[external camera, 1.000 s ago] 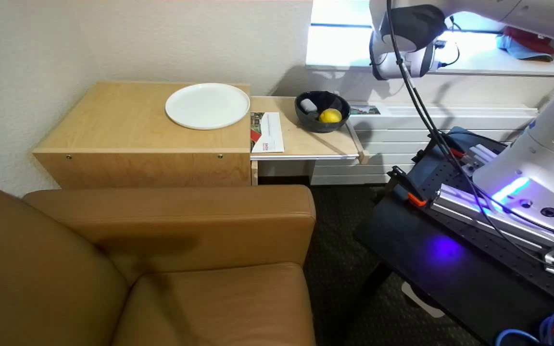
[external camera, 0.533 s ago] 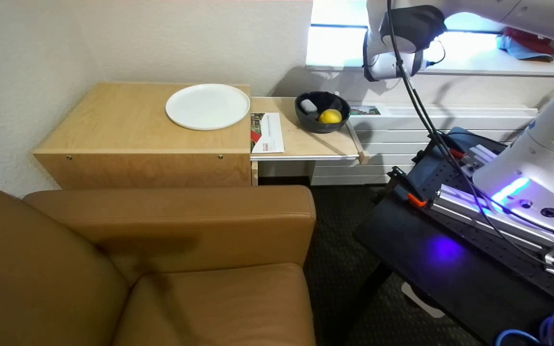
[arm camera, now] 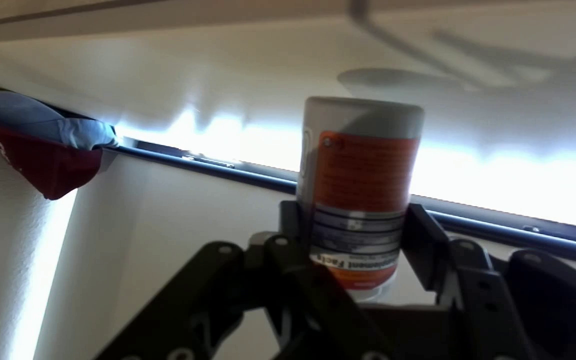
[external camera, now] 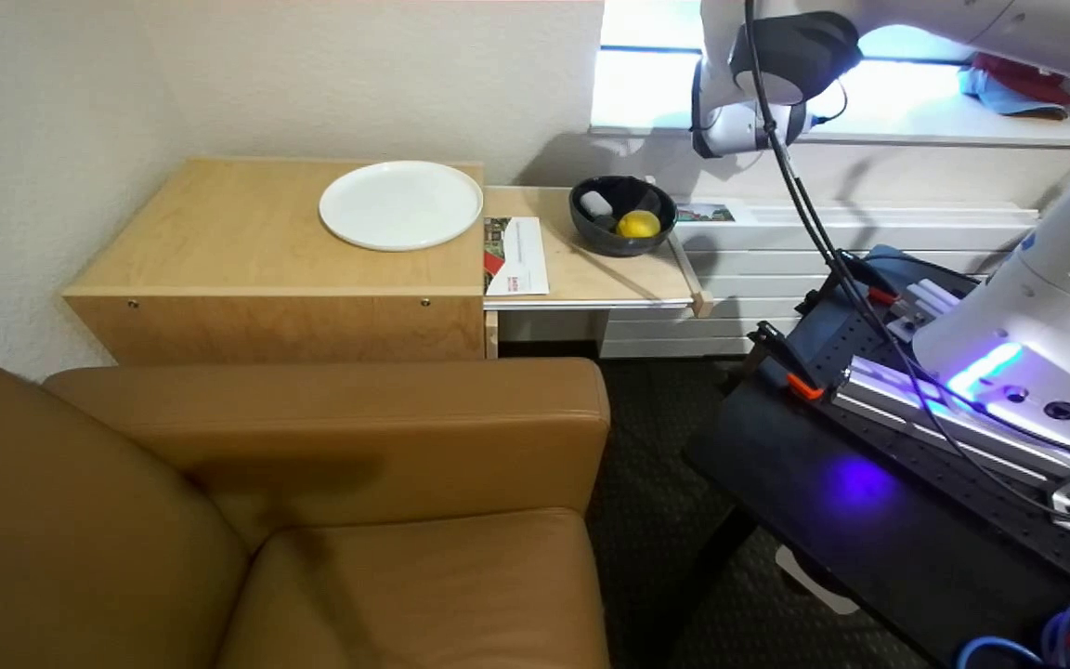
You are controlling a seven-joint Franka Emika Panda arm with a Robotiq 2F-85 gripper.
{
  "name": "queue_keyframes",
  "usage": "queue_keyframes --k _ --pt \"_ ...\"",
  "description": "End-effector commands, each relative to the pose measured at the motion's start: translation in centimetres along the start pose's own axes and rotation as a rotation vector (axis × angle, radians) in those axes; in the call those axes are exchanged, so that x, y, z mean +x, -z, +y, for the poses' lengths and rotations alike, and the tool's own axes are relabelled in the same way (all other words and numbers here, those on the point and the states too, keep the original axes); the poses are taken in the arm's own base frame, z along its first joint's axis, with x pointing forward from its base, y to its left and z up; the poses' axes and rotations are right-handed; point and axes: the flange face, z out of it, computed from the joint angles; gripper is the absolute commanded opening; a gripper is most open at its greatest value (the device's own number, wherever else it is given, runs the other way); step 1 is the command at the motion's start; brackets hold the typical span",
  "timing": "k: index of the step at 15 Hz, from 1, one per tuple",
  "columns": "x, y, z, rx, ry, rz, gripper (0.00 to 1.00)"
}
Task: Move the bottle from the bowl to the windowsill then put the lemon on the plate
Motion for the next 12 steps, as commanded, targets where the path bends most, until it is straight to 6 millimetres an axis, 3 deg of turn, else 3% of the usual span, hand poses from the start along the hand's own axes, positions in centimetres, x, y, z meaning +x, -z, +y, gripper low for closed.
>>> queue_keyframes --k 1,4,8,10,11,12 --pt "1.8 1.2 -0.2 0.003 0.006 0.040 0.29" --pt "2.9 1.3 0.4 -0.012 0.018 0.062 0.29" --pt "-0.9 -0.8 1.8 -0.035 0.053 -0.012 0.29" --pt "-1.8 -1.1 2.7 -0.056 0.043 -0.039 0.29" --pt "-1.1 -0.7 1.9 -0.037 0.029 -0.019 0.54" --pt "-1.1 -0.8 2.3 -0.045 0.026 -0.022 0.54"
